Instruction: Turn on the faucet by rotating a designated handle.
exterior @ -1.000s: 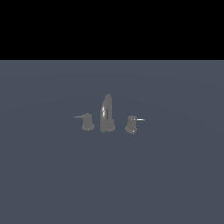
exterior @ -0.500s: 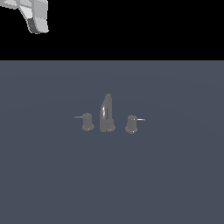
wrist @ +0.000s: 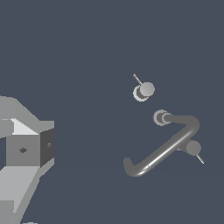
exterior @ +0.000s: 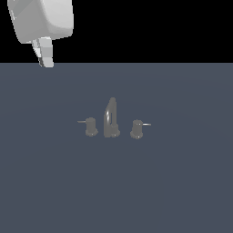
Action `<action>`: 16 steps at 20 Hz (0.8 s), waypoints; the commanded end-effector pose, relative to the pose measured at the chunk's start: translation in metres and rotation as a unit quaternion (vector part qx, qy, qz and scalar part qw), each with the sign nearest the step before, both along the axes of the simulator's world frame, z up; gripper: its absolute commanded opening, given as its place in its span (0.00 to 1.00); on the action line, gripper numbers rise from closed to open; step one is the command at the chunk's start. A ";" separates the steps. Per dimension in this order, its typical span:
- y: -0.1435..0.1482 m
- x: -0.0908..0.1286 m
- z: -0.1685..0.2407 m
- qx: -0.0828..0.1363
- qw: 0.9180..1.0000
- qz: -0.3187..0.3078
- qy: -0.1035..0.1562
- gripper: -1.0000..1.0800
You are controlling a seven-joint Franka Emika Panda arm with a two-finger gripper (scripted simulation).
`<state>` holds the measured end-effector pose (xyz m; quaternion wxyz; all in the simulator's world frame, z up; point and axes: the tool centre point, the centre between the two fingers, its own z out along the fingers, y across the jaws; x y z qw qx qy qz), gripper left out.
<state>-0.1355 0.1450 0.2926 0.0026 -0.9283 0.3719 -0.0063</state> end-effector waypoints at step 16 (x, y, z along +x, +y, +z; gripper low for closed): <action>0.019 0.064 -0.076 0.005 0.989 -0.149 0.002 0.00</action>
